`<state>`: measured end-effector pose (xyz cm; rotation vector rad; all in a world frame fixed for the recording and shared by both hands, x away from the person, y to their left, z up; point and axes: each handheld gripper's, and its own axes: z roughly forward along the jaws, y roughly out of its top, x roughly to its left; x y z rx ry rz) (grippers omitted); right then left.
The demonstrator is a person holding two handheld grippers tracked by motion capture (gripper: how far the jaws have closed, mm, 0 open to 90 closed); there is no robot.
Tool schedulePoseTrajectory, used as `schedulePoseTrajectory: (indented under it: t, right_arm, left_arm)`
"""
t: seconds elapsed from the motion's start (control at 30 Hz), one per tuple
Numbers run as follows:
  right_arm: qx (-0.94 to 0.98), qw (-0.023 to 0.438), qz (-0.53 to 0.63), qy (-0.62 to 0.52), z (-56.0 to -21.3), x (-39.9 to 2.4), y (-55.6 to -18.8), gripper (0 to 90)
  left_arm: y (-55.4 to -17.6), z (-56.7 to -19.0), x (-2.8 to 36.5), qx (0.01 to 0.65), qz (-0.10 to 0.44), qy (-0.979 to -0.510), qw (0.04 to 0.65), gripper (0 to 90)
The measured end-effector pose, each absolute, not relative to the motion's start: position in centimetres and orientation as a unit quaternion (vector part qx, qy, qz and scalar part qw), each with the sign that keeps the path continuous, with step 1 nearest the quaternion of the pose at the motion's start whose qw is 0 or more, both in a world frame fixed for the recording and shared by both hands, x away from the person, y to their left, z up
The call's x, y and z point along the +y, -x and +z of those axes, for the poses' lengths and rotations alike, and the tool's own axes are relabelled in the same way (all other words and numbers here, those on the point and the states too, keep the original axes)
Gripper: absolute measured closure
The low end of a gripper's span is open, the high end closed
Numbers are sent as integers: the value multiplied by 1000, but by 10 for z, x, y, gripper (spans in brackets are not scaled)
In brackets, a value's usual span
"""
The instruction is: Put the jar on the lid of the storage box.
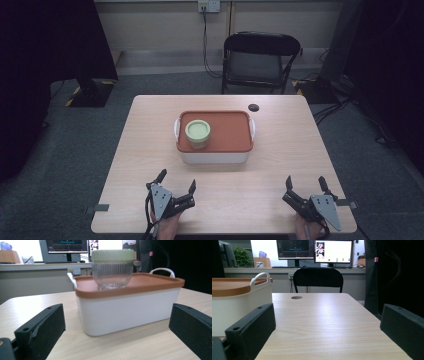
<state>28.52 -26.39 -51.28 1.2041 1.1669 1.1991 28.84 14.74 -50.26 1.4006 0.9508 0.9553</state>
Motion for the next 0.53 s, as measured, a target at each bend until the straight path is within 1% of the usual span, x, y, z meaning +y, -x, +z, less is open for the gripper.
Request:
schedulePoseTrajectory:
  t: [0.2,0.27,0.43,0.53]
  right_arm:
    - [485,514,499,-502,-513,-264,-285,0]
    - [485,514,498,-502,-513,-264,-285,0]
    - [485,514,499,-502,-513,-264,-285,0]
    - [485,514,499,-502,-513,-264,-285,0]
  left_arm:
    - [-287,-511,147,398,414,-596,562,2]
    - [-286,-512,148,400,424,-585,563,4]
    - [-285,-513,153,414,425,-565,574,10]
    - [-285,-513,153,415,424,-565,573,12]
